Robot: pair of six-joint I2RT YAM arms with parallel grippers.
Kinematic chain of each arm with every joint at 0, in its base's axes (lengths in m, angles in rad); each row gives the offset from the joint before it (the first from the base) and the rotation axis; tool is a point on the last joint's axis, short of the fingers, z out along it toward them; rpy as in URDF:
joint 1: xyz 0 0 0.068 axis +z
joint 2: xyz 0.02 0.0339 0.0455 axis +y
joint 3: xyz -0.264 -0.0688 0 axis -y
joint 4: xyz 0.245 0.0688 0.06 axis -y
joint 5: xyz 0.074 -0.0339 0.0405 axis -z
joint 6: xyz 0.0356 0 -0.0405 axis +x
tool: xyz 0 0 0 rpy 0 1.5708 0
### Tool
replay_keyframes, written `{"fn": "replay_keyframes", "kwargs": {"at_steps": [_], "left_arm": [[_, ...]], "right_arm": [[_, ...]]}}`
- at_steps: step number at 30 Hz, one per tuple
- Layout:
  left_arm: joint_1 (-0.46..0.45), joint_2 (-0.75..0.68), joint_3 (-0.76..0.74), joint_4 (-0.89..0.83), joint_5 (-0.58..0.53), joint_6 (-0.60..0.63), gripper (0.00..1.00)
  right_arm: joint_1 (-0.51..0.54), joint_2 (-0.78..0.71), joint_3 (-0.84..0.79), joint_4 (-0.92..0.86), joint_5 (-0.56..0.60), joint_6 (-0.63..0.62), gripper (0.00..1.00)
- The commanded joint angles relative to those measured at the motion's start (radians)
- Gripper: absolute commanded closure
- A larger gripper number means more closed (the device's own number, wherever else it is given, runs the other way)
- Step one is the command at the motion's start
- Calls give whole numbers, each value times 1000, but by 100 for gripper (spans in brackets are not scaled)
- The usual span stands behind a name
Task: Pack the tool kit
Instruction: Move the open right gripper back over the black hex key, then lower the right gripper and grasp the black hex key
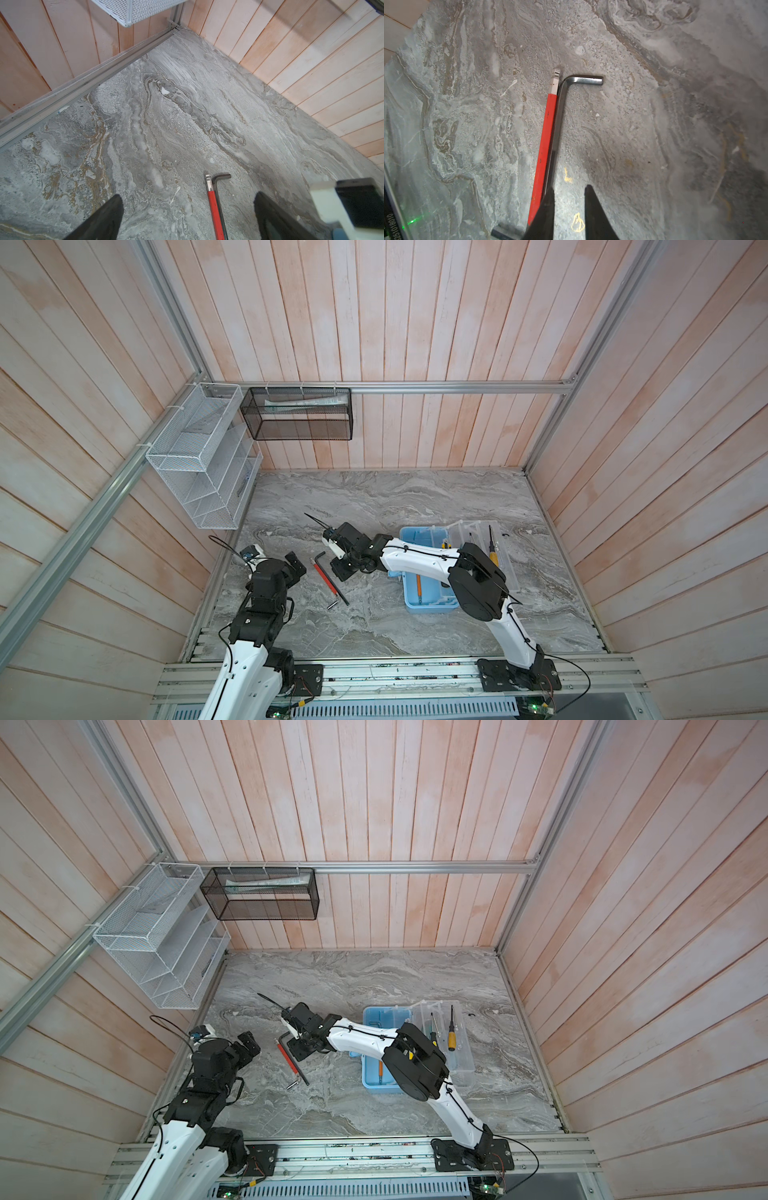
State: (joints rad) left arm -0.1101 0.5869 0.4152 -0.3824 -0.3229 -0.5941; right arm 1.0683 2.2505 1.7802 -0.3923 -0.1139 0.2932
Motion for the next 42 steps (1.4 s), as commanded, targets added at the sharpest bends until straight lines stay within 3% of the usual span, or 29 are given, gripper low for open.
{"fn": "replay_keyframes", "kwargs": {"at_steps": [1,17,26,32,42], "left_arm": [[5,0,14,-15,-20,4,0],[7,11,21,-29,-56,-6,0],[7,16,22,-26,-53,-2,0],[7,16,22,-25,-51,-1,0],[6,14,20,-24,-48,1,0]], "right_arm": [[18,63,71,-47,17,-29,76],[37,187,173,-97,51,-30,80],[60,228,205,-199,201,-21,78],[59,239,199,-208,212,-11,77],[34,255,207,-207,214,51,99]]}}
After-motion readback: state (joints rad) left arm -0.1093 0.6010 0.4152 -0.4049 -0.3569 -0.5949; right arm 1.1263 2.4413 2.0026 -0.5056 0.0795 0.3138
